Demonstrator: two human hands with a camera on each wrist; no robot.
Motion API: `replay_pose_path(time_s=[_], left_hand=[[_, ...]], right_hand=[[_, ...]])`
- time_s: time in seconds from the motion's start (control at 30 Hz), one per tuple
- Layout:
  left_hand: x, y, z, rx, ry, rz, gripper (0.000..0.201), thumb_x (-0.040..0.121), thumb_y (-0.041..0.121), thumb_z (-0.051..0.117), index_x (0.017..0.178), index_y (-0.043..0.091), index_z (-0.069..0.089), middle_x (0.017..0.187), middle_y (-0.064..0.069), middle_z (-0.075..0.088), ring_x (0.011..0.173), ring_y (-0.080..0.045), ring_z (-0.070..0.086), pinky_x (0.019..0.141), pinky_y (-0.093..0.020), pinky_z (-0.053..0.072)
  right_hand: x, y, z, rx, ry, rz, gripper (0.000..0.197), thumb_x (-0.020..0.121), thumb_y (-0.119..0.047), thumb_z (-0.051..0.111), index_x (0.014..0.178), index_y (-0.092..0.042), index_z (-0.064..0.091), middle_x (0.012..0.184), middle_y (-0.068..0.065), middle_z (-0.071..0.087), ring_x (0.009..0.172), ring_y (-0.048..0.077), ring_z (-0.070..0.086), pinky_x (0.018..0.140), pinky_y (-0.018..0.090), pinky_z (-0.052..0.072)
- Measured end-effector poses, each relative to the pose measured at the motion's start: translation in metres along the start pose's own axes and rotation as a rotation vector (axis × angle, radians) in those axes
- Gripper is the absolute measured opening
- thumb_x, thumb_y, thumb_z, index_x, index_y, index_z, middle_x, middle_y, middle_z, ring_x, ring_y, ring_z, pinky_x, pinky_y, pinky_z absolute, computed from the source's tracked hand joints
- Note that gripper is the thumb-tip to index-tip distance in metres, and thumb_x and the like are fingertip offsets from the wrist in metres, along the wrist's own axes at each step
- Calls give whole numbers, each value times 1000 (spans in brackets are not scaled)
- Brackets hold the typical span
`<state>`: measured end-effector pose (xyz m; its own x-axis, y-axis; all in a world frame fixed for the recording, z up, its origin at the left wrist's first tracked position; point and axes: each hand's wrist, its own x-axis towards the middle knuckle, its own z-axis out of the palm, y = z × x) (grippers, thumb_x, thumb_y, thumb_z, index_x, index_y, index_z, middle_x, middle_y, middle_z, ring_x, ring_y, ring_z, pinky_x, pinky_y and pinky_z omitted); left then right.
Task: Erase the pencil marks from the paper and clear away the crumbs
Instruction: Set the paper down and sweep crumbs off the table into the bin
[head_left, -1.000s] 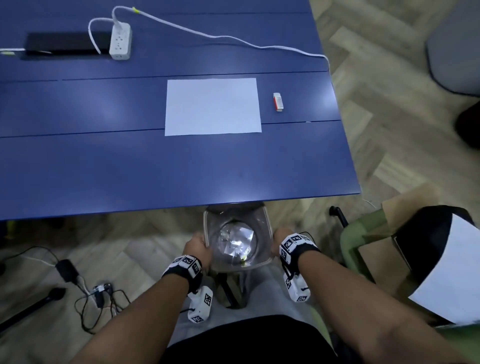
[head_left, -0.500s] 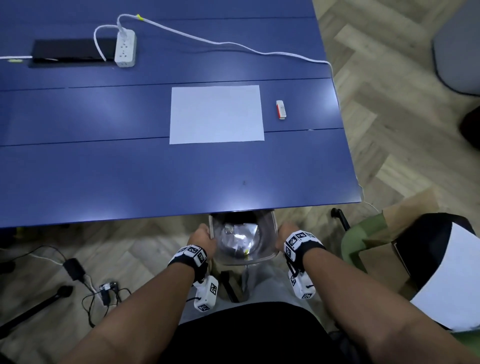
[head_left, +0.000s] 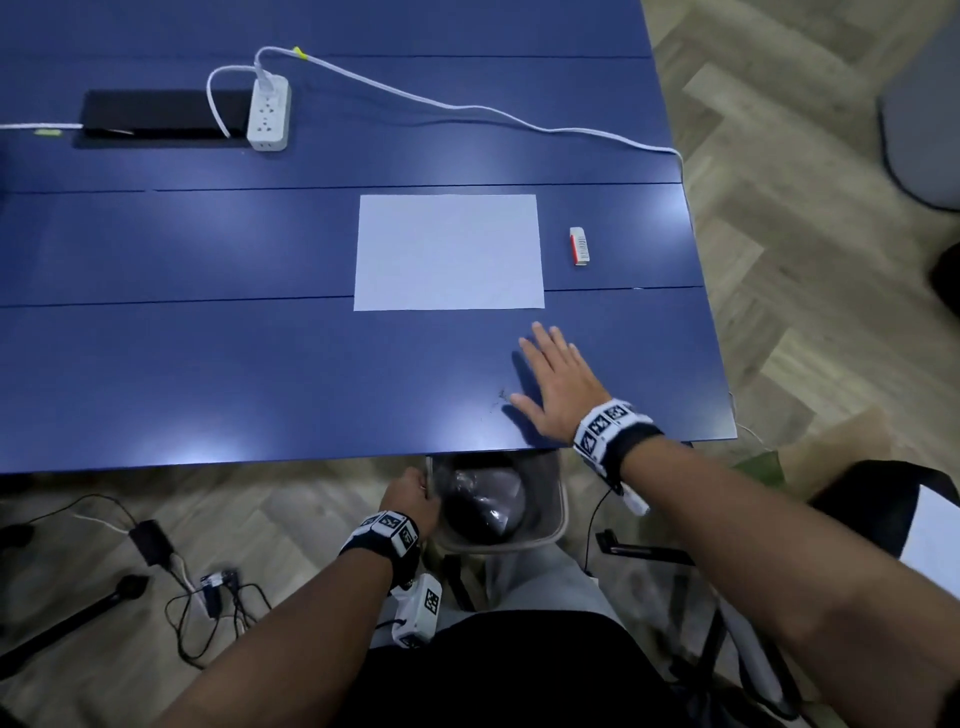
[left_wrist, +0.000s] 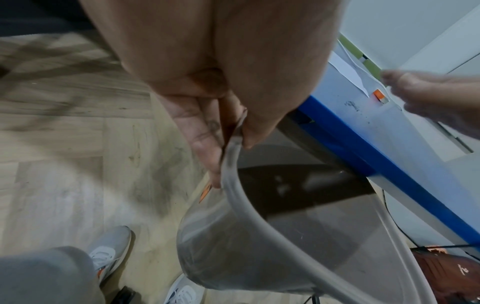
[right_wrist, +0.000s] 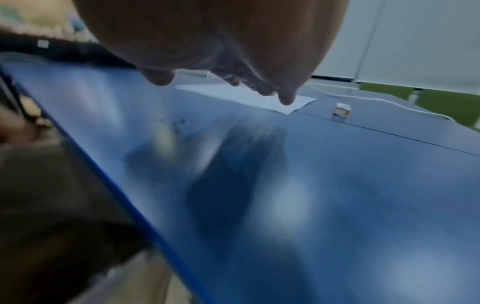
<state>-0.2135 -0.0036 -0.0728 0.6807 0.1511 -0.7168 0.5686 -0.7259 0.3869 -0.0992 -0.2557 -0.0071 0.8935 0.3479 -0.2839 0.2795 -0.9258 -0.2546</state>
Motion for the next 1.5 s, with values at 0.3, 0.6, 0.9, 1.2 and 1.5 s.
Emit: replay_pose_path(time_s=[0.3,0.6,0.9,1.2,1.5], left_hand=[[2,0,5,-22,9,3,22,88,14,62,81,21,43,95,-15,71,89,-37,65,74,-33,48],[0,-1,7,-23,12,17,18,86,14,65,88,16,47,92,-16,71,89,-38,65,75,-36,50],[1,0,7,-19,17,21,16,88,14,64,94,15,49,95,-14,71,89,-36,65,76,-34,50],[1,0,7,10,20,26,16,90,12,64,96,15,49,99,-14,71,91,-35,66,76,-34,51],[-2,1,7,-10,27,43,16,88,10,63,94,14,49,95,-14,69,90,-36,64,72,-30,44]], right_hand=[[30,-1,37,-256,-155,-134,92,88,-71,9,155,-9,-2,161,14,-13,149,32,-10,121,49,4],[-16,-22,60,-300,-174,-388,93,92,-68,22,154,-1,8,161,19,-2,149,35,-2,120,50,8],[-39,5,39,-145,-134,-447,84,95,-63,27,155,-6,10,162,14,1,150,29,-2,122,44,4],[10,15,31,-334,-183,-260,91,92,-69,17,154,-4,2,162,16,-6,149,32,-4,120,49,10],[-61,-33,71,-244,-227,-467,93,92,-68,25,153,1,10,161,21,-2,149,35,-4,121,50,8]])
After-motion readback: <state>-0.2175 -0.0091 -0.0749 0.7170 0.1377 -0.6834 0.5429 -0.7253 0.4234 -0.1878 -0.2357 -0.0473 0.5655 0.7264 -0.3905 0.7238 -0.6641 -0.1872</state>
